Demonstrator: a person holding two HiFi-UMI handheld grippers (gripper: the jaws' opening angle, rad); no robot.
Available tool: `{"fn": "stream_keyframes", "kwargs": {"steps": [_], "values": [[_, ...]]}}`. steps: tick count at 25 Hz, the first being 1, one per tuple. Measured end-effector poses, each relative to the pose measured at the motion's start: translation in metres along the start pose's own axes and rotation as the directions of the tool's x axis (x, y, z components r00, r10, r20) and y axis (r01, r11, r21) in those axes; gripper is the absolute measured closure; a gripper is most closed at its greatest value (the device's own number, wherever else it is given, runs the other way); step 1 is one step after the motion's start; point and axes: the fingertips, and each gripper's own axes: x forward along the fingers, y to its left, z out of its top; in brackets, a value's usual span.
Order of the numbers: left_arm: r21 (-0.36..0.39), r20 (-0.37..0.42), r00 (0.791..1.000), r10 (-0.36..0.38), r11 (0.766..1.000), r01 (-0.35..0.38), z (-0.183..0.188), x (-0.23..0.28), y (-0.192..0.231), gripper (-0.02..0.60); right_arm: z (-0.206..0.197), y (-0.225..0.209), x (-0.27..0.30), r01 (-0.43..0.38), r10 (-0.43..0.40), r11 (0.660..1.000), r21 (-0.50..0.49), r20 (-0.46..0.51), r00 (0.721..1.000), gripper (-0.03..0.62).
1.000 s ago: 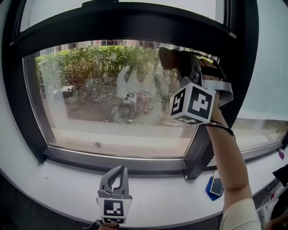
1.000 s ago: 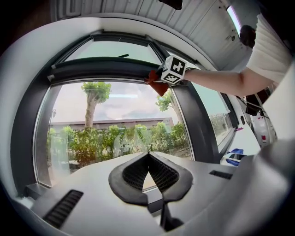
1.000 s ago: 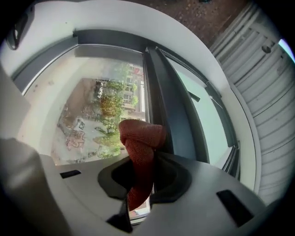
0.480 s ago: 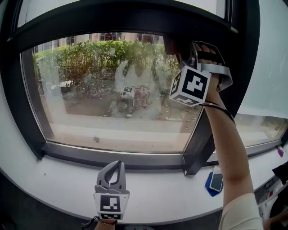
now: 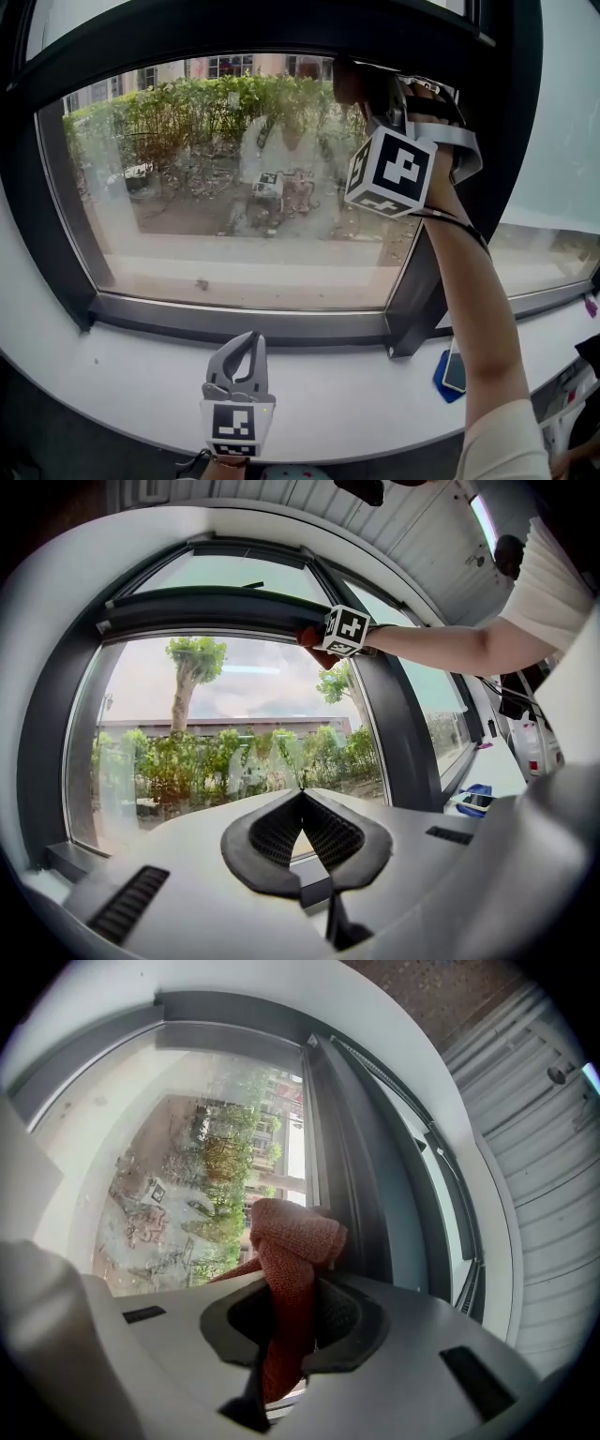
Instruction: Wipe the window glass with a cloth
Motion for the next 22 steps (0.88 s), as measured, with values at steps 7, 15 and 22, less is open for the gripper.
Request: {"fn": "stream_keyframes", "kwargs": {"steps": [7,15,22], "values": [[-0.005,-0.006,1.0,0.009,1.0,-0.009,-0.002,0.002,0.002,0.561,0.003,0.017,-0.008,0.009,-0.009,1.0,0.014,0.014,1.0,0.53],[-0.016,-0.003,1.0,-0.006,1.0,0.006,-0.002,0.006,-0.002,0.561,0.009,0.034,-0.015,0.003,-0.004,0.999,0.052,0.026,1.0,0.533],[-0.018,-0.005,1.0,-0.013,1.0,0.013,-0.003,0.006,-0.005,0.561,0.011,0.054,-0.025,-0.023,0.023,1.0,0.013,0.032,0.999,0.533]]}}
